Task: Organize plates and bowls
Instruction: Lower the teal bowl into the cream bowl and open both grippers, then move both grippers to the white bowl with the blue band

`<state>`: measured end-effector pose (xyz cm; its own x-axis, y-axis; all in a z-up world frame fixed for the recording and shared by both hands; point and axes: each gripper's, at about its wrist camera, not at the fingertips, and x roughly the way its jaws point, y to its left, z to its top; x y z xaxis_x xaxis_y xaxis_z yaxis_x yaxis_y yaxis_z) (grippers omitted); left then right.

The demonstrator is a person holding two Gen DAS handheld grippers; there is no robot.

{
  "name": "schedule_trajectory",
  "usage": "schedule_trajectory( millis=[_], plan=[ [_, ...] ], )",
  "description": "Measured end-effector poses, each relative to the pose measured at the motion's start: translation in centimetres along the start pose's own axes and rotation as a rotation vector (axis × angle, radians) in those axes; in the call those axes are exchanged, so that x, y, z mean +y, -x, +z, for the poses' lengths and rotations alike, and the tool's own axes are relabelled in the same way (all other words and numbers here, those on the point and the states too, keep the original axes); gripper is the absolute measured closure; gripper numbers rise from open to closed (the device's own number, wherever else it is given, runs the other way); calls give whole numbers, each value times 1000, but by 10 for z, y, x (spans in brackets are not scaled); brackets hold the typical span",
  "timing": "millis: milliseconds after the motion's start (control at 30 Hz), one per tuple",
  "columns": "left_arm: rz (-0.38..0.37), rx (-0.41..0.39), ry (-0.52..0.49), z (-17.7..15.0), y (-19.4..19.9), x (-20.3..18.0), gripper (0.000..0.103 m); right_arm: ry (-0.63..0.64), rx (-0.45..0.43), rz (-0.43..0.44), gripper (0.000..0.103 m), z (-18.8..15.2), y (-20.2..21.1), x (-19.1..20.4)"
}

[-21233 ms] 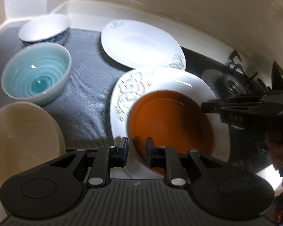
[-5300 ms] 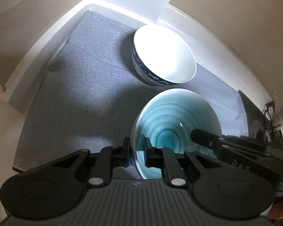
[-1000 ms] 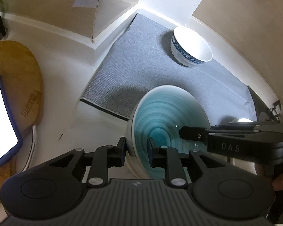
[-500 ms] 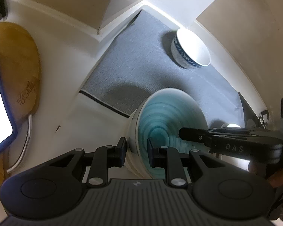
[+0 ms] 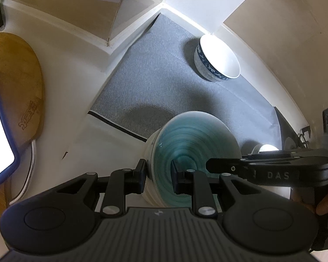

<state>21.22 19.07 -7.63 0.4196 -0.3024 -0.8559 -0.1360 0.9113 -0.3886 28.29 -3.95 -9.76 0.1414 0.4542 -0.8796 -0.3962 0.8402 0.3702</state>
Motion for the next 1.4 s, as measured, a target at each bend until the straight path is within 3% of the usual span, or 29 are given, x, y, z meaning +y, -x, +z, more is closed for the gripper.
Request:
schedule_trajectory(
  millis=[200, 267, 433, 533, 700, 900, 967, 1067, 1400],
  plan=[
    [1, -5, 7, 2, -2, 1, 78, 80, 31, 23, 57, 6, 2, 8],
    [8, -9, 4, 3, -2, 2, 78, 121, 24, 0, 43, 9, 6, 15],
    [8, -2, 11, 5, -4, 2, 77, 160, -2, -16, 41, 12, 16, 18],
    [5, -12, 12, 7, -2, 1, 66, 153, -6, -26, 41, 13, 18, 15],
    [-7, -32, 26, 13, 1, 1, 31, 114, -25, -24, 41, 13, 20, 7],
    [-8, -50, 45, 19, 3, 5, 24, 76, -91, -3, 45, 16, 19, 3],
    [-5, -49, 44, 20, 3, 5, 24, 89, -96, -10, 65, 19, 15, 4],
    [-6, -48, 42, 22, 2, 4, 24, 108, -107, -43, 85, 22, 11, 5],
    [-12, -55, 45, 25, 1, 6, 22, 43, -48, -56, 85, 28, 0, -3]
  ],
)
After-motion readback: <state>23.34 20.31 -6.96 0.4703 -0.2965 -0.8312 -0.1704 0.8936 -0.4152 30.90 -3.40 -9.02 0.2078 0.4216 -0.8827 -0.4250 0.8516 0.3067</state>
